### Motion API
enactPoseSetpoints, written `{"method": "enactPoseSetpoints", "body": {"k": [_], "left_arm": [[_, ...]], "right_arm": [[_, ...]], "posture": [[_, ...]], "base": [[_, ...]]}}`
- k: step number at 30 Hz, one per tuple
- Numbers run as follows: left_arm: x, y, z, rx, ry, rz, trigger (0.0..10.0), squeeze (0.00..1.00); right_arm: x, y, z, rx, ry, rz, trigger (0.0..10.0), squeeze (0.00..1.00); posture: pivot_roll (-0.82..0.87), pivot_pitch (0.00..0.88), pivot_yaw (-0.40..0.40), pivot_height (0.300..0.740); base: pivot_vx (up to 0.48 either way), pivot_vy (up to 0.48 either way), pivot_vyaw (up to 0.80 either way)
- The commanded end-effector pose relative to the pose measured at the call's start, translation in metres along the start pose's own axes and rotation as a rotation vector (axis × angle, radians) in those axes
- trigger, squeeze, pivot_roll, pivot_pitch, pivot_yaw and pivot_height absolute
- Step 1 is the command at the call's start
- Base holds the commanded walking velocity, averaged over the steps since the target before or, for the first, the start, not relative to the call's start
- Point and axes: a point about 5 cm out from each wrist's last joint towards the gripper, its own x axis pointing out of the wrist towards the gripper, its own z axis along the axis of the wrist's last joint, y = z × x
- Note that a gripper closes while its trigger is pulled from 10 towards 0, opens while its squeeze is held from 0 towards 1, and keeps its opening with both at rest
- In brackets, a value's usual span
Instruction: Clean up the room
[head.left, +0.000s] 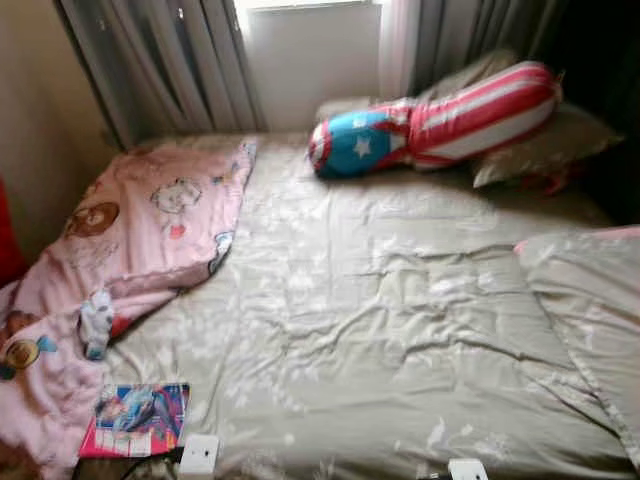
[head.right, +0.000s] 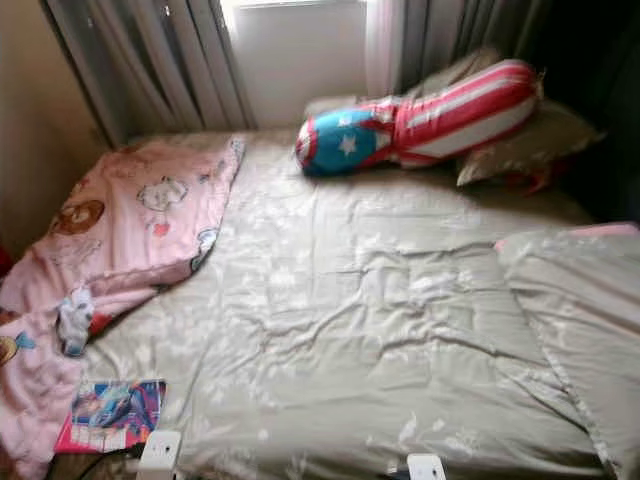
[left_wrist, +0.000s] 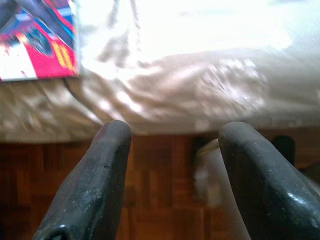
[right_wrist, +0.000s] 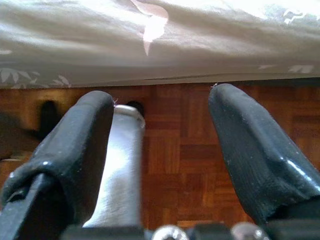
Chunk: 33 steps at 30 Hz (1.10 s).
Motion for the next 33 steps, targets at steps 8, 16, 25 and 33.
{"method": "enactPoseSetpoints", "body": {"k": [8,16,25,33], "left_arm": [[-0.004,0.024,-0.012,-0.001,0.035,0.043,10.0,0.00],[-0.003,0.021,-0.008,-0.005,0.032,0.042,10.0,0.00],[-0.003,0.019,-0.008,-0.006,0.028,0.035,10.0,0.00],[-0.003,0.020,-0.007,-0.006,0.026,0.036,10.0,0.00]], "right_arm": [[0.001,0.007,0.005,-0.013,-0.015,0.030,10.0,0.00],[0.001,0.008,0.005,-0.011,-0.017,0.036,10.0,0.00],[0.001,0.006,0.006,0.029,-0.022,0.019,10.0,0.00],[0.001,0.005,0.008,0.051,-0.033,0.015,10.0,0.00]], "posture": [[-0.03,0.000,0.001,0.740],[-0.03,0.000,0.002,0.740],[-0.03,0.000,0.003,0.740],[-0.03,0.000,0.006,0.740]], "base": [[0.000,0.460,0.60],[0.000,0.461,0.80],[0.000,0.463,0.15],[0.000,0.461,0.00]]}}
